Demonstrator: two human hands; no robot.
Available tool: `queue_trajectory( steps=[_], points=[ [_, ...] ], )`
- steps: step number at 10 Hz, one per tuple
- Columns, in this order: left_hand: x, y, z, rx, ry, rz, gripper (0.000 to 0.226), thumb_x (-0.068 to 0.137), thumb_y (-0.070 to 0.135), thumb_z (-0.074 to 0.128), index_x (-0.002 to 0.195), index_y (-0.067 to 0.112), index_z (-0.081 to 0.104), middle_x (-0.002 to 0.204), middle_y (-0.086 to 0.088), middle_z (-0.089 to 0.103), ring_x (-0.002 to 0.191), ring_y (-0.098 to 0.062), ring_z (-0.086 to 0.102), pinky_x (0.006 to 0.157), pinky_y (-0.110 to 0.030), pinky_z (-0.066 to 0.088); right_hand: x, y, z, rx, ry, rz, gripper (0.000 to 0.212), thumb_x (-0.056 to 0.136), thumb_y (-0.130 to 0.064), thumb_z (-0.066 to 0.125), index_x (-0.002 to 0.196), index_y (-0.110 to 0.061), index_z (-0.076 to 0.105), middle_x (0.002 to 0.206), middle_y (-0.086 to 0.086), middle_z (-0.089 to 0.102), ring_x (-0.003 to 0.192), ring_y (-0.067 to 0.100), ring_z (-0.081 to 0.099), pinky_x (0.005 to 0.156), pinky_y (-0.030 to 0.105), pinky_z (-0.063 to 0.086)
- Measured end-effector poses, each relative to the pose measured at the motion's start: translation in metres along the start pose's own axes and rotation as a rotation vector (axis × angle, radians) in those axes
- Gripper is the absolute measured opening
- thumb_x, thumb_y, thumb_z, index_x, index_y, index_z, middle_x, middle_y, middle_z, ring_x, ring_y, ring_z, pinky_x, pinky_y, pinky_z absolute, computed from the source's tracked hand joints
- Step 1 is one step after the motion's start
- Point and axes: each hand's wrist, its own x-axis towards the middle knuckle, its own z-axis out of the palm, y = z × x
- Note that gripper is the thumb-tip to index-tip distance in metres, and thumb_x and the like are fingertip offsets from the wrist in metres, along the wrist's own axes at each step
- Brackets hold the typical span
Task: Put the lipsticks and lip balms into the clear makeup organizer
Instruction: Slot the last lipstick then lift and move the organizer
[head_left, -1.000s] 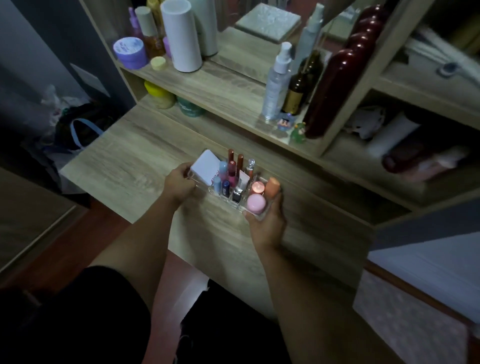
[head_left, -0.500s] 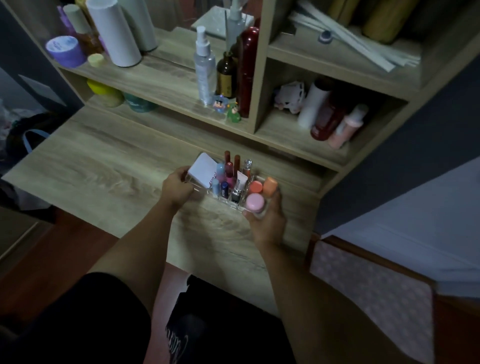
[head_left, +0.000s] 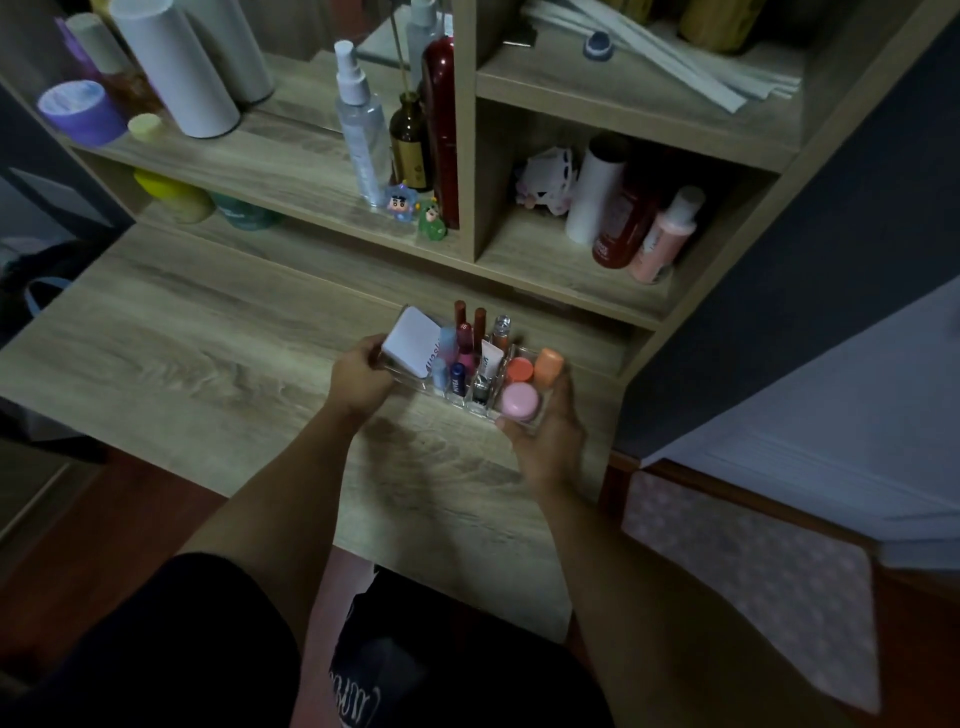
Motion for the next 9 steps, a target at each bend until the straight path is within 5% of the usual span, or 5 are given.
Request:
queue_trajectory(
  steps=[6,9],
  points=[
    [0.011,-0.002,0.002,-0.023,-0.053,0.0,0.063,0.076,-0.015,0.044,0.135,0.008,0.047,0.127,-0.021,0.059,0.116,-0.034,0.056,0.102,-0.051,0.047,0.011,-0.001,0.003,0.06,0.006,-0.019,0.104,0.061,-0.025,0.087,0.145,-0.023,0.026,0.144,0.004,0.046,0.13,0.024,0.047,0.104,0.047,0.046],
    [-0.003,0.002,0.006,0.007,-0.019,-0.036,0.084,0.082,-0.004,0.056,0.149,0.008,0.007,0.149,-0.015,0.039,0.133,-0.031,0.042,0.103,-0.036,0.038,0.005,-0.014,-0.011,-0.009,-0.108,0.072,0.108,0.064,-0.027,0.085,0.148,-0.013,0.018,0.152,0.013,0.033,0.14,0.03,0.033,0.112,0.049,0.035]
  ],
)
